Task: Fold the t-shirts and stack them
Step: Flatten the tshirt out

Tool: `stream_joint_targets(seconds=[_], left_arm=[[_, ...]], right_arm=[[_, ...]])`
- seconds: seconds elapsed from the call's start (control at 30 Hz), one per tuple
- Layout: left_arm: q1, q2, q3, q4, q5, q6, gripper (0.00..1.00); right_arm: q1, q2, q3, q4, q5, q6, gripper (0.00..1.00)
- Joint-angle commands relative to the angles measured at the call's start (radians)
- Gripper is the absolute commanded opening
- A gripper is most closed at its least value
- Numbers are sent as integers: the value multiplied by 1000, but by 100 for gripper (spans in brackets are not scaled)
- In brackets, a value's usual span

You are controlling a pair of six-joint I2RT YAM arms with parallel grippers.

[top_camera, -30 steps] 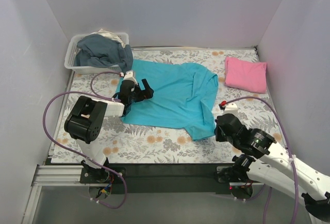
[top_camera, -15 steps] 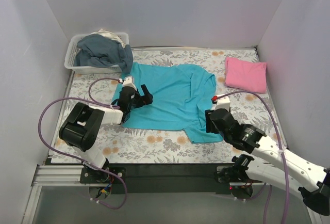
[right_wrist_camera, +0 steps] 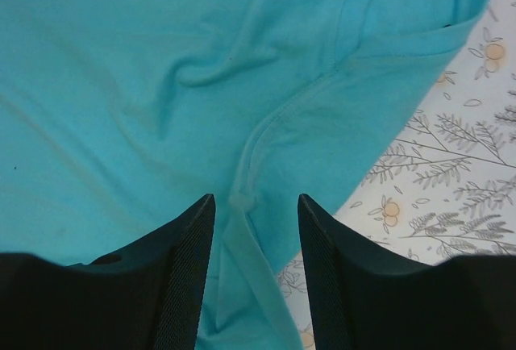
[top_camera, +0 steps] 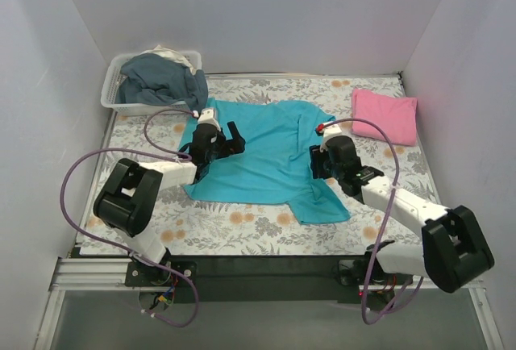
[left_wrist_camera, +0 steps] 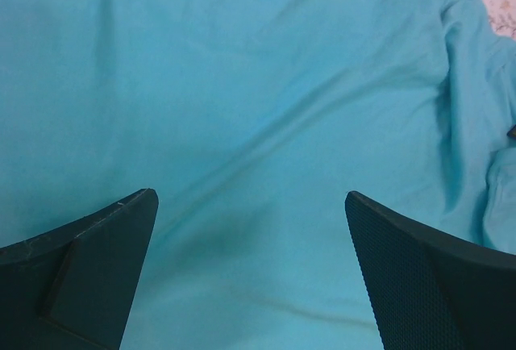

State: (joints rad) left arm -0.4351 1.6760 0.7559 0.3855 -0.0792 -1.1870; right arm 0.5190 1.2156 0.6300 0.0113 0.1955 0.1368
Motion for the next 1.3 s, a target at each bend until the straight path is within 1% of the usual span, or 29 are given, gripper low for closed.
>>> stream_joint_targets(seconds=[0.0,0.1,0.2,0.3,0.43,0.53,0.57,0.63,0.7,0.77,0.9,1.07,1.2,1.23,1.27], left_arm=[[-4,27,86,-22,2,32,95],[-4,96,152,-43,15,46,95],[-4,177,189,-43,19,56,95],[-4,234,207,-42,25,61,95],[-4,258,204,-39,27,55,95],[-4,248,186,-33,18,50,95],[-4,245,174,-34,16,50,95],[-4,234,160,-31,15,47,95],[-4,226,135,-24,15,41,95],[-4,223,120,-16,15,32,95],[-4,215,73,12,4,12,95],[-4,185,14,65,12,-19,95],[-5,145,-9,75,15,-19,95],[-4,139,-12,79,24,-19,95],[-5,133,-15,79,25,-19,95]], right_arm=[[-7,83,66,122,-110,-55,41],[-13,151,86,122,-120,-62,40],[-13,194,92,122,-98,-63,39],[-17,235,102,121,-84,-66,39],[-28,282,115,121,-99,-65,36],[-39,309,119,116,-114,-60,24],[-43,312,117,113,-117,-59,14],[-51,299,112,107,-113,-48,7],[-56,242,93,98,-76,-37,2],[-57,188,76,66,-35,-29,1],[-62,18,54,-54,160,20,1],[-66,-151,-6,-192,246,157,1],[-68,-324,-65,-298,318,251,1],[-66,-350,-76,-318,321,262,6],[-66,-373,-85,-359,331,270,14]])
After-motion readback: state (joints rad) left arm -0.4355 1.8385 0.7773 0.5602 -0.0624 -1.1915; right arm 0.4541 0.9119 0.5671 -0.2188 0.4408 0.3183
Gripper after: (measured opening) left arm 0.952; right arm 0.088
